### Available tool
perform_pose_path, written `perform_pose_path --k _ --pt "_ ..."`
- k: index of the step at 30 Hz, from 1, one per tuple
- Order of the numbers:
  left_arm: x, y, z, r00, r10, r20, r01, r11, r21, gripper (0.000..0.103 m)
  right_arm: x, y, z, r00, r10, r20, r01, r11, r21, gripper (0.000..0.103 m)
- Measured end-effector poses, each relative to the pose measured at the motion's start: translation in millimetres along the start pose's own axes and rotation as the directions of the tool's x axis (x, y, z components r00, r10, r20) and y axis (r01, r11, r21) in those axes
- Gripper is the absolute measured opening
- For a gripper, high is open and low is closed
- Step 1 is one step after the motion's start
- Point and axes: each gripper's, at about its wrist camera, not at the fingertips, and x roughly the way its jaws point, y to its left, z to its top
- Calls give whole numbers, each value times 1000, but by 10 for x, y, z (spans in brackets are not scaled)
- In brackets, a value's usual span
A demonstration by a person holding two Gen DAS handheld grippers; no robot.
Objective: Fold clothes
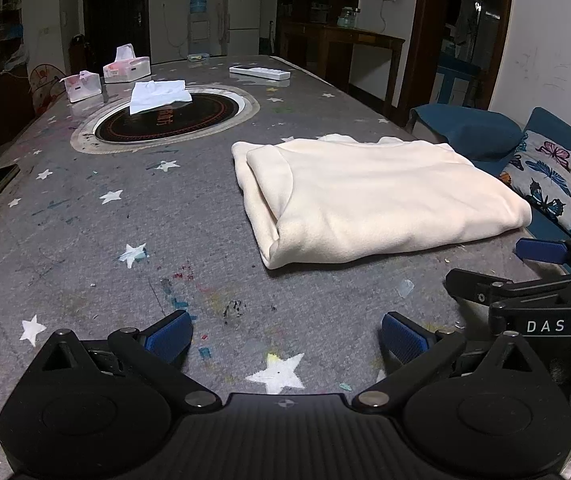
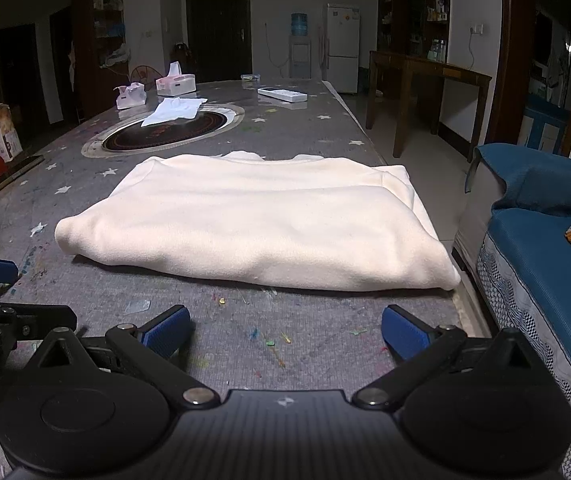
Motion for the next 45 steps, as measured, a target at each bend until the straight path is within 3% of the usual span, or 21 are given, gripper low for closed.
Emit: perform_pose_path --k 45 --pt "-11 -129 74 1000 0 3 -1 1000 23 103 8 -7 -14 1000 2 3 -2 1000 2 103"
